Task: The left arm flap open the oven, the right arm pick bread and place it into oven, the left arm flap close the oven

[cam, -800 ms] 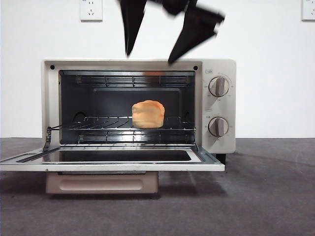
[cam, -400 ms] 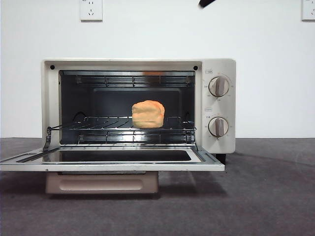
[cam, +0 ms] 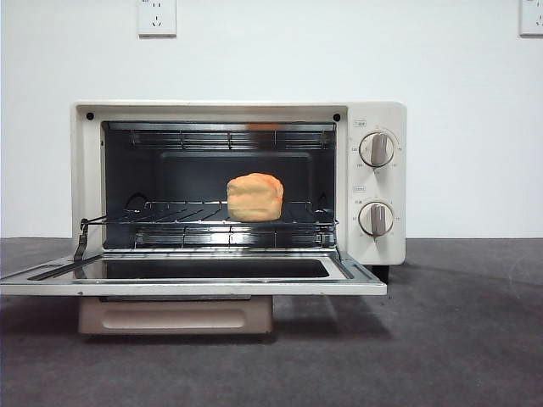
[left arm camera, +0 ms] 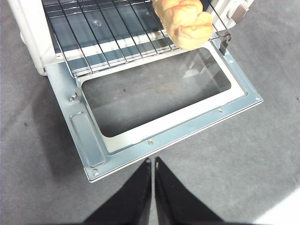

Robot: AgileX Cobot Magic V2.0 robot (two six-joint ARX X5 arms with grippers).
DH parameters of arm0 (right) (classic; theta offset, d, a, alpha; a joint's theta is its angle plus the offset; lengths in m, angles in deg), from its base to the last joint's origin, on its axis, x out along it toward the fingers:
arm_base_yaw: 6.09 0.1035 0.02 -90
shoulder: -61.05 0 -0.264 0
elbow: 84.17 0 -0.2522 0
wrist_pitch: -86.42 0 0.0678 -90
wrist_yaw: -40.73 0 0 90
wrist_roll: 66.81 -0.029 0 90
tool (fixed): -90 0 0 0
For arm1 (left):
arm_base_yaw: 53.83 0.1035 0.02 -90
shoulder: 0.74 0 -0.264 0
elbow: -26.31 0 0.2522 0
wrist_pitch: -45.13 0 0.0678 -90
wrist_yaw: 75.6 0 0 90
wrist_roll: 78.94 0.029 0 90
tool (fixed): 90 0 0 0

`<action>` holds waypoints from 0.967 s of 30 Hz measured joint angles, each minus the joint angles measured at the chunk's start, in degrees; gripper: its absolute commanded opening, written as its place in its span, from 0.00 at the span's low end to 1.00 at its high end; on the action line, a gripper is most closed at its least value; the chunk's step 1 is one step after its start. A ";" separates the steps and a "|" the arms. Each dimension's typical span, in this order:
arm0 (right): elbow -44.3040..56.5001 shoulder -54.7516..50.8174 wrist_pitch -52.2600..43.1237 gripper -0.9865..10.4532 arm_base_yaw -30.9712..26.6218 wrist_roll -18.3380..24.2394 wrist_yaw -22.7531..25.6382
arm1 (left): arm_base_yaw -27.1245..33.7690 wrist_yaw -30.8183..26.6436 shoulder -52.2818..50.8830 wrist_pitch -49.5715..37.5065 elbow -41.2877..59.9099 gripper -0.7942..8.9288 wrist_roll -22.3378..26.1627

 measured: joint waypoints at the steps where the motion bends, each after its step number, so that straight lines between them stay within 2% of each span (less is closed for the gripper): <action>1: 1.29 -1.11 -0.44 0.44 -0.02 0.04 0.00 | 0.00 0.00 0.00 0.02 0.00 0.10 0.00; 14: 3.85 -3.02 -1.42 0.44 -0.02 0.09 0.04 | 0.74 0.02 0.00 -2.29 0.35 0.10 -0.63; 22: 3.85 -3.02 -0.63 0.44 0.00 0.09 0.04 | 6.78 0.11 2.95 -11.13 7.17 0.10 -4.61; 29: 3.85 -3.02 0.98 0.44 0.00 0.09 0.04 | 12.83 2.54 9.53 -18.14 10.34 0.10 -5.79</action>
